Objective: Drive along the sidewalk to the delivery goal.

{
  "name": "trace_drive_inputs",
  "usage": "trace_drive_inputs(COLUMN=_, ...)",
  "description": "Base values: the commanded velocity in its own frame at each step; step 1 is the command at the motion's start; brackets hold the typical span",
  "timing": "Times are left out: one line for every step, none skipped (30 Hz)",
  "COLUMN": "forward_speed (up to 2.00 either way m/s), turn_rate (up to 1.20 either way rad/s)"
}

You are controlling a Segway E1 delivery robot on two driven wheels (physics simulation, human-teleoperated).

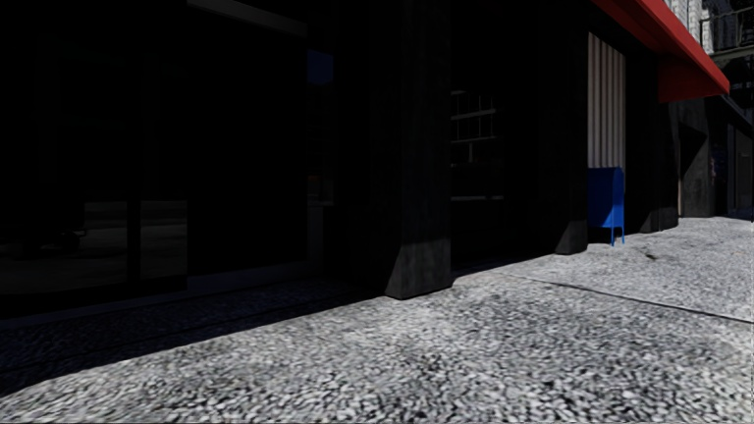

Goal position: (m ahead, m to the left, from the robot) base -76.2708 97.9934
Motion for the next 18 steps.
trace_drive_inputs(forward_speed=0.0, turn_rate=0.82)
trace_drive_inputs(forward_speed=0.0, turn_rate=0.82)
trace_drive_inputs(forward_speed=0.0, turn_rate=0.82)
trace_drive_inputs(forward_speed=0.0, turn_rate=0.82)
trace_drive_inputs(forward_speed=0.0, turn_rate=0.82)
trace_drive_inputs(forward_speed=0.0, turn_rate=0.82)
trace_drive_inputs(forward_speed=0.0, turn_rate=0.82)
trace_drive_inputs(forward_speed=0.0, turn_rate=0.82)
trace_drive_inputs(forward_speed=0.0, turn_rate=0.82)
trace_drive_inputs(forward_speed=0.0, turn_rate=0.82)
trace_drive_inputs(forward_speed=0.0, turn_rate=0.82)
trace_drive_inputs(forward_speed=0.0, turn_rate=0.82)
trace_drive_inputs(forward_speed=0.0, turn_rate=0.82)
trace_drive_inputs(forward_speed=0.0, turn_rate=0.82)
trace_drive_inputs(forward_speed=0.0, turn_rate=0.82)
trace_drive_inputs(forward_speed=0.0, turn_rate=0.82)
trace_drive_inputs(forward_speed=0.0, turn_rate=0.82)
trace_drive_inputs(forward_speed=0.0, turn_rate=0.82)
